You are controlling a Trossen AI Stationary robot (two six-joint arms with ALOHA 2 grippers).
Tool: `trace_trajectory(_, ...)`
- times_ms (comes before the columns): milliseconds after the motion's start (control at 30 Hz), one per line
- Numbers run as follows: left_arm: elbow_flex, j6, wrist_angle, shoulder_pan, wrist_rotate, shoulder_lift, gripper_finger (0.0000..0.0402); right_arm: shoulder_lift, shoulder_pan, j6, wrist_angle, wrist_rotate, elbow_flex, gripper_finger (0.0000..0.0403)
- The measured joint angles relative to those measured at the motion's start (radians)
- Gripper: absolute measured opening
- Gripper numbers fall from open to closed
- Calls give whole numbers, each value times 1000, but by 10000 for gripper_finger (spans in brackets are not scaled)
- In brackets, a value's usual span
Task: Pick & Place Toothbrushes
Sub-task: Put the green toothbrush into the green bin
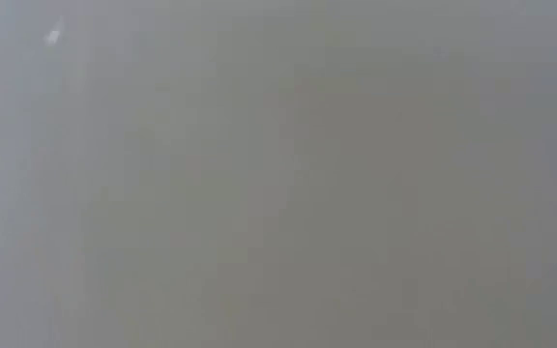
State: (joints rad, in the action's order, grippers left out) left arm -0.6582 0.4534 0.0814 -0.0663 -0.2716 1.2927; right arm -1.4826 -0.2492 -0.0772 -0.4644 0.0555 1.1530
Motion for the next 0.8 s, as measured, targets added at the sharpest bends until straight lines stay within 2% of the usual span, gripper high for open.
trace_trajectory(200, 0, 85, -45, -123, 45, -114, 17, 0, 1, 0, 0, 0, 0, 120)
trace_trajectory(367, -1, 119, -216, -229, 125, -120, 17, 0, 1, 0, 0, 0, 0, 120)
trace_trajectory(533, -49, 166, -224, -279, 129, -40, 17, 0, 3, 0, -21, 0, 0, 120)
trace_trajectory(800, -182, 285, -206, -283, 125, 230, 17, 0, 7, 14, -167, 0, 0, 120)
